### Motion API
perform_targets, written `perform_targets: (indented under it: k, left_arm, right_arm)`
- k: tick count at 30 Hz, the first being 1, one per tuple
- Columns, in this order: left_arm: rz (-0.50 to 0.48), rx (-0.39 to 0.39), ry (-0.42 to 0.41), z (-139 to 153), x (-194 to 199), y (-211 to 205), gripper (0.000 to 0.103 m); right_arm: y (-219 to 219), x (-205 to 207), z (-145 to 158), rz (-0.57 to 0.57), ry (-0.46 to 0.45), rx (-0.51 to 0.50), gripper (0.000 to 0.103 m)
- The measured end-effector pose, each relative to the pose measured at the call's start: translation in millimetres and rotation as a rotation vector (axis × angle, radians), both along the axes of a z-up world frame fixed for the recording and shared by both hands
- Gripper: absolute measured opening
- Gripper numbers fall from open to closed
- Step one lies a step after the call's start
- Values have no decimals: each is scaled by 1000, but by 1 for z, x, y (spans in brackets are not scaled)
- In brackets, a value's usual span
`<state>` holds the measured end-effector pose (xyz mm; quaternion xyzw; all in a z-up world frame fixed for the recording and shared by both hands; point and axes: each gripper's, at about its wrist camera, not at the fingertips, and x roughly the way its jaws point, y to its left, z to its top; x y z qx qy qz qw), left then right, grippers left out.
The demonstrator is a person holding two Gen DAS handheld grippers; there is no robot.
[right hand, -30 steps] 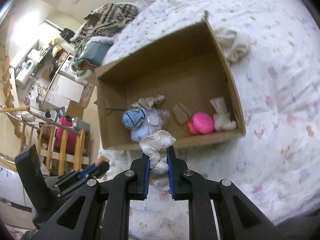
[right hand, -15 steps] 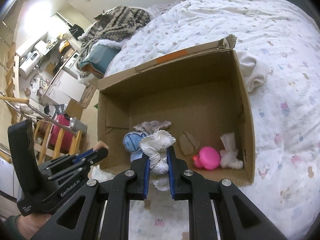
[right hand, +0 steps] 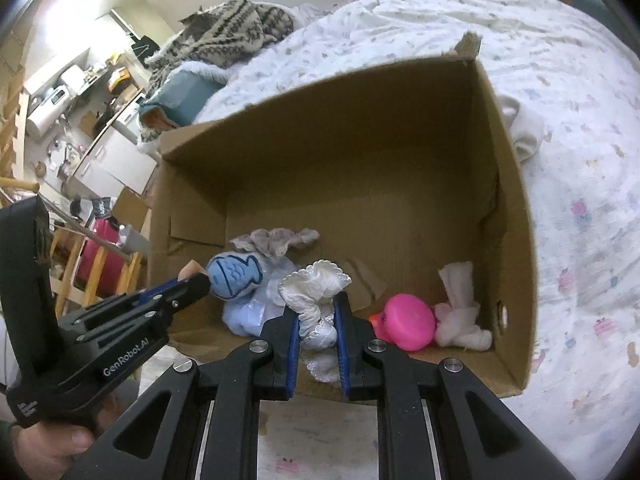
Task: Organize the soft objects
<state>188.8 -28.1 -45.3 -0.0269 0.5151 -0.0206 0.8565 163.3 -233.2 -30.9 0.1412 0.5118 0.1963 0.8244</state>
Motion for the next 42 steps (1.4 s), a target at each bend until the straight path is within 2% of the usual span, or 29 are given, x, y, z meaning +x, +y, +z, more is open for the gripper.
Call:
perform_targets:
  k: [3,13,17,20,22,27,30,33,34,35,36,42]
  left_arm:
    - [15,-10,25,-5,1,3,9]
    - [17,8,77,-16,2,-2,12]
    - [19,2,75,-16,1,-4,24]
    - [16,4,72,-13,0,-5,27]
    - [12,-1,73,-13,0,-5,33]
    - [-2,3,38,-7,-7,-6,45]
    - [-11,15,18,-1,-12,-7,45]
    - [-6,45,-3,7,-16,-8,45]
    - [-3,57,-20,10,-18,-7,45]
    - [5,66,-38,13,-20,-5,45]
    - [13,67,-54,16,-21,-3,45]
    - [16,66,-111,32,-35,5,46]
  right_arm:
    - [3,3,-6,4,19,-36,17]
    - [-2,9,-17,-3,69,-30,17]
    - [-2,9,-16,-4,69,-21,18]
    - [-4,10,-14,-10,66,-7,18]
    - [-7,10,-14,-13,65,-6,18]
    - [-13,9,-13,-33,70,13,19]
    - [-13,8,-6,-31,45,16,24]
    - [-16,6,0,-43,24,21,35]
    - [-17,5,2,-44,18,31,40]
    - [-18,4,4,-48,10,37,52]
    - [-19,3,7,-54,-4,40,57]
    - [-23,-8,26,-73,-66,34,67]
